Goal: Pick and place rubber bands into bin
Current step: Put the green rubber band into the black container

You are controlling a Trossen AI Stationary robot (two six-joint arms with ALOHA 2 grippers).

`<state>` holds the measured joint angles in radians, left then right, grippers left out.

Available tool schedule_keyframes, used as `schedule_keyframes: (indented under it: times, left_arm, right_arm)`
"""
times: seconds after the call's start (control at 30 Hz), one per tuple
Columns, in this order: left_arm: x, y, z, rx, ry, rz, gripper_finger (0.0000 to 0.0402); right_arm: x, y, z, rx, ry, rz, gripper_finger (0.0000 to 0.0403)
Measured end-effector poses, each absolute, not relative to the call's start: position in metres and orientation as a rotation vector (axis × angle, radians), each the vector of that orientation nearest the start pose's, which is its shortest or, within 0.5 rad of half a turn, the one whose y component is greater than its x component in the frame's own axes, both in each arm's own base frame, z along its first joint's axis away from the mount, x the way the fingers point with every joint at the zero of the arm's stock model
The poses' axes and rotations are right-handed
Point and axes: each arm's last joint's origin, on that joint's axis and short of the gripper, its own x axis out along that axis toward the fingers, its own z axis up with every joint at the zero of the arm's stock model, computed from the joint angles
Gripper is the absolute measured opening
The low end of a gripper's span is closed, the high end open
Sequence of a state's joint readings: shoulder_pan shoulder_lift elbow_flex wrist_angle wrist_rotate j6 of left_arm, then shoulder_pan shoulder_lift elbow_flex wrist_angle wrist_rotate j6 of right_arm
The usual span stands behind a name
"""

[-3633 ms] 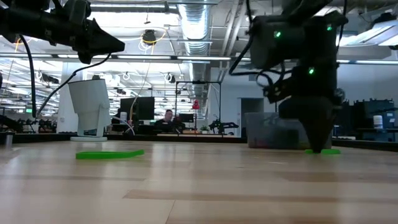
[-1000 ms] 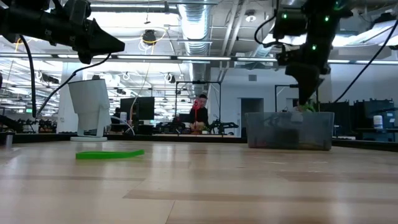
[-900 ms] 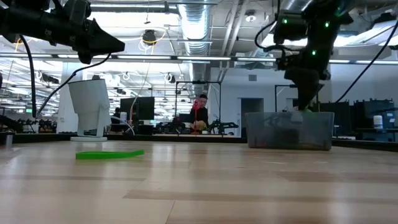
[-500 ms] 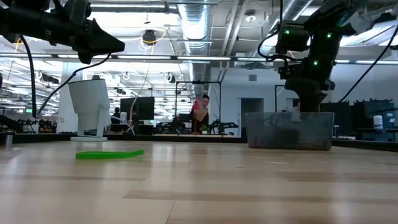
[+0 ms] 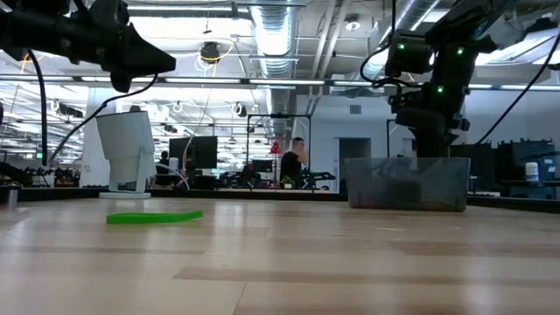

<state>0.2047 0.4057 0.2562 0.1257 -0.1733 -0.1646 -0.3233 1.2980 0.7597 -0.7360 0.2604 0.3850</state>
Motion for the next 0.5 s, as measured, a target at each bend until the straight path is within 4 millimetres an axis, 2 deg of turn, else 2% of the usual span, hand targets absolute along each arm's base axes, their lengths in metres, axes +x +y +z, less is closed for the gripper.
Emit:
schedule_keyframes:
  times: [0.17,0.27,0.33,0.5]
  left_arm:
    - [0.123,0.026,0.228,-0.18,0.003,0.232,0.0055]
    - [0.124,0.023,0.228,-0.196,0.014,0.134,0.0055]
    - [0.126,0.021,0.226,-0.241,0.033,0.067,0.0055]
    - [0.134,0.012,0.222,-0.29,0.083,-0.064,0.0055]
  right_arm:
    - [0.211,-0.077,0.189,0.351,1.156,-0.725,0.0068]
    - [0.219,-0.074,0.199,0.298,1.119,-0.661,0.0068]
    - [0.224,-0.07,0.213,0.268,1.082,-0.627,0.0068]
    - [0.238,-0.056,0.263,0.175,0.916,-0.534,0.0067]
